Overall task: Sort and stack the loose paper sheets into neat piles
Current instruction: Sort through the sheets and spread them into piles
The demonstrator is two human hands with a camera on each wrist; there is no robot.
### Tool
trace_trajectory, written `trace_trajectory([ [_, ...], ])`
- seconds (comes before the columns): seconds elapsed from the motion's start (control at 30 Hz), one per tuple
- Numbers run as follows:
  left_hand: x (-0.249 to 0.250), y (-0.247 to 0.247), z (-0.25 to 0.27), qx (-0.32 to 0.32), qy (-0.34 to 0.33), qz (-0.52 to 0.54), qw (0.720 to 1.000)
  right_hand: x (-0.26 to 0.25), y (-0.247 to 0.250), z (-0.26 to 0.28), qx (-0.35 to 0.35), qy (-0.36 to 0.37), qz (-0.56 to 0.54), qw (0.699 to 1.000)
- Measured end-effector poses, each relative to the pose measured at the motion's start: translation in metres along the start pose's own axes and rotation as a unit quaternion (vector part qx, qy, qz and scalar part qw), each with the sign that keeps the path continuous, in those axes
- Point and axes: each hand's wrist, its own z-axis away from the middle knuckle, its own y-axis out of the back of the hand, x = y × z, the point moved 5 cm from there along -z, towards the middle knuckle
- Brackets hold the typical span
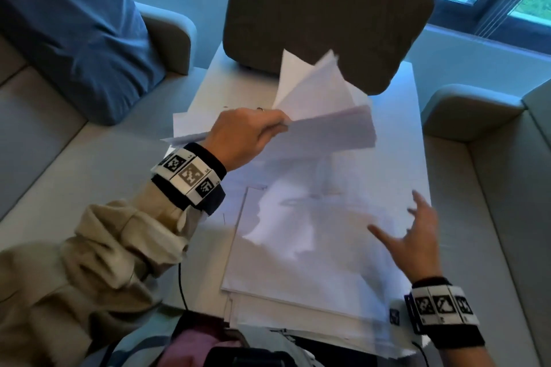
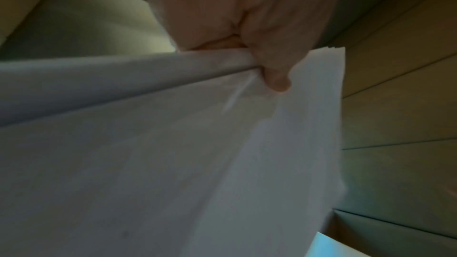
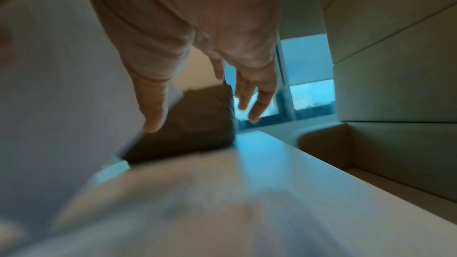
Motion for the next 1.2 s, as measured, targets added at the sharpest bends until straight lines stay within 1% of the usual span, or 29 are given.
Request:
trace_trajectory([
  [0.07,0.025,-0.003,0.002,-0.030,-0.047,0.017,0.998,-0.047,0.016,-0.012,0.034,0.105,-0.041,0.993],
  [0.1,0.035,-0.005,0.004,-0.044,-0.062,0.030,0.997,-0.068,0.021,-0.016,0.030,0.141,-0.062,0.988],
  [0.13,0.042,-0.007,0.005,-0.060,-0.068,0.046,0.995,-0.084,0.025,-0.019,0.018,0.159,-0.090,0.983],
  [0.2,0.049,-0.012,0.006,-0.093,-0.050,0.085,0.991,-0.102,0.023,-0.023,-0.022,0.142,-0.136,0.980],
  [0.27,0.044,-0.014,0.006,-0.106,-0.005,0.141,0.984,-0.104,0.013,-0.023,-0.069,0.127,-0.179,0.973],
  [0.33,0.036,-0.012,0.005,-0.102,0.027,0.175,0.979,-0.092,0.007,-0.021,-0.062,0.116,-0.205,0.970],
  [0.37,0.033,-0.009,0.003,-0.094,0.030,0.170,0.980,-0.081,0.005,-0.021,-0.046,0.091,-0.216,0.971],
  [0.43,0.028,-0.001,-0.002,-0.055,0.038,0.153,0.986,-0.056,0.007,-0.020,0.008,0.012,-0.249,0.968],
  [0.47,0.026,0.004,-0.005,-0.027,0.044,0.143,0.988,-0.043,0.008,-0.018,0.035,-0.037,-0.275,0.960],
  [0.5,0.024,0.008,-0.008,-0.002,0.048,0.128,0.991,-0.031,0.007,-0.015,0.046,-0.087,-0.303,0.948],
  [0.53,0.023,0.010,-0.011,0.016,0.049,0.111,0.993,-0.021,0.004,-0.012,0.031,-0.139,-0.326,0.934],
  [0.6,0.023,0.009,-0.014,0.028,0.046,0.086,0.995,-0.003,-0.011,-0.001,-0.041,-0.214,-0.333,0.917],
  [0.67,0.028,0.004,-0.014,0.019,0.034,0.076,0.996,0.019,-0.028,0.010,-0.103,-0.241,-0.285,0.922],
  [0.77,0.039,-0.008,-0.011,-0.003,0.006,0.066,0.998,0.057,-0.049,0.020,-0.186,-0.214,-0.133,0.950],
  [0.83,0.043,-0.014,-0.009,-0.012,0.000,0.065,0.998,0.074,-0.054,0.022,-0.257,-0.168,0.012,0.952],
  [0.87,0.044,-0.016,-0.009,-0.016,0.003,0.069,0.997,0.078,-0.051,0.020,-0.272,-0.141,0.073,0.949],
  [0.9,0.045,-0.017,-0.009,-0.019,0.007,0.074,0.997,0.080,-0.046,0.016,-0.256,-0.110,0.100,0.955],
  [0.93,0.046,-0.017,-0.010,-0.023,0.010,0.075,0.997,0.077,-0.037,0.010,-0.213,-0.084,0.099,0.968],
  [0.97,0.048,-0.017,-0.011,-0.029,0.011,0.072,0.997,0.070,-0.022,0.002,-0.144,-0.064,0.069,0.985],
  [1.0,0.050,-0.018,-0.012,-0.041,0.010,0.066,0.997,0.061,-0.005,-0.007,-0.070,-0.046,0.024,0.996],
  [1.03,0.052,-0.020,-0.013,-0.059,0.007,0.062,0.996,0.045,0.011,-0.014,-0.020,-0.025,-0.029,0.999],
  [1.07,0.056,-0.024,-0.013,-0.082,0.004,0.060,0.995,0.028,0.021,-0.020,-0.011,-0.007,-0.081,0.997],
  [1.1,0.058,-0.028,-0.013,-0.104,-0.001,0.060,0.993,0.008,0.029,-0.024,-0.026,0.014,-0.144,0.989],
  [1.13,0.061,-0.032,-0.014,-0.122,-0.003,0.063,0.990,-0.008,0.032,-0.027,-0.054,0.025,-0.198,0.978],
  [1.2,0.063,-0.037,-0.014,-0.145,0.002,0.080,0.986,-0.033,0.035,-0.026,-0.103,0.023,-0.271,0.957],
])
